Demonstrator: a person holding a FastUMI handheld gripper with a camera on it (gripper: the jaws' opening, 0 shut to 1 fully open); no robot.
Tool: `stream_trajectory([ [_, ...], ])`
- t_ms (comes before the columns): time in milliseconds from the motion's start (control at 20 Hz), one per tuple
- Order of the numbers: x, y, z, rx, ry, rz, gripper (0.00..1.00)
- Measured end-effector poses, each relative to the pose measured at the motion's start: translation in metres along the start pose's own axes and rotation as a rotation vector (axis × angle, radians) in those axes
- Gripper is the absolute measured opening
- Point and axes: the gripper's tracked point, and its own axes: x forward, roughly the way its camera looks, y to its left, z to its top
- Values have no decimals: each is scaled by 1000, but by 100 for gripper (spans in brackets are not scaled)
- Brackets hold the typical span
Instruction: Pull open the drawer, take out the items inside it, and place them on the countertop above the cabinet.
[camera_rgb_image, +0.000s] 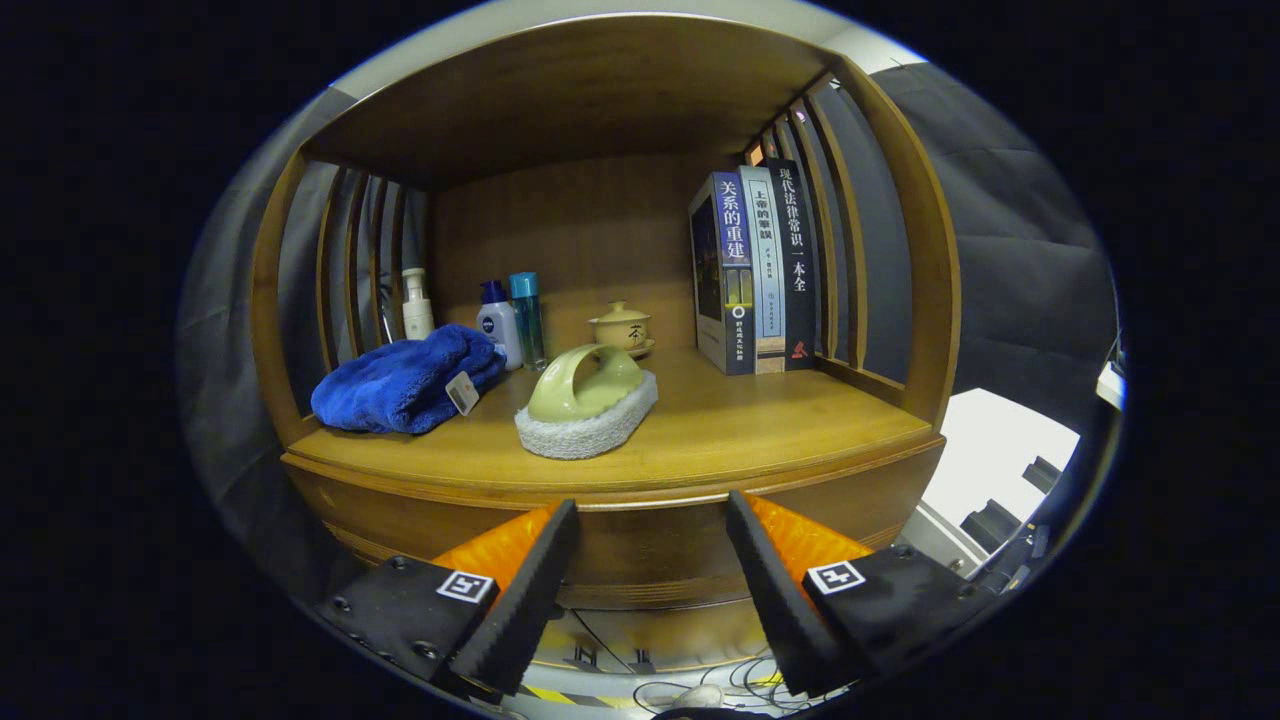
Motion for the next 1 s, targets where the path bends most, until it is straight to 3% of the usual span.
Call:
stream_trajectory([
  [450,-86,-8,83,4,-98,-78,99],
  [750,-123,7,129,108,-144,-14,98],
  [1000,-146,1,161,75,-206,-35,98],
])
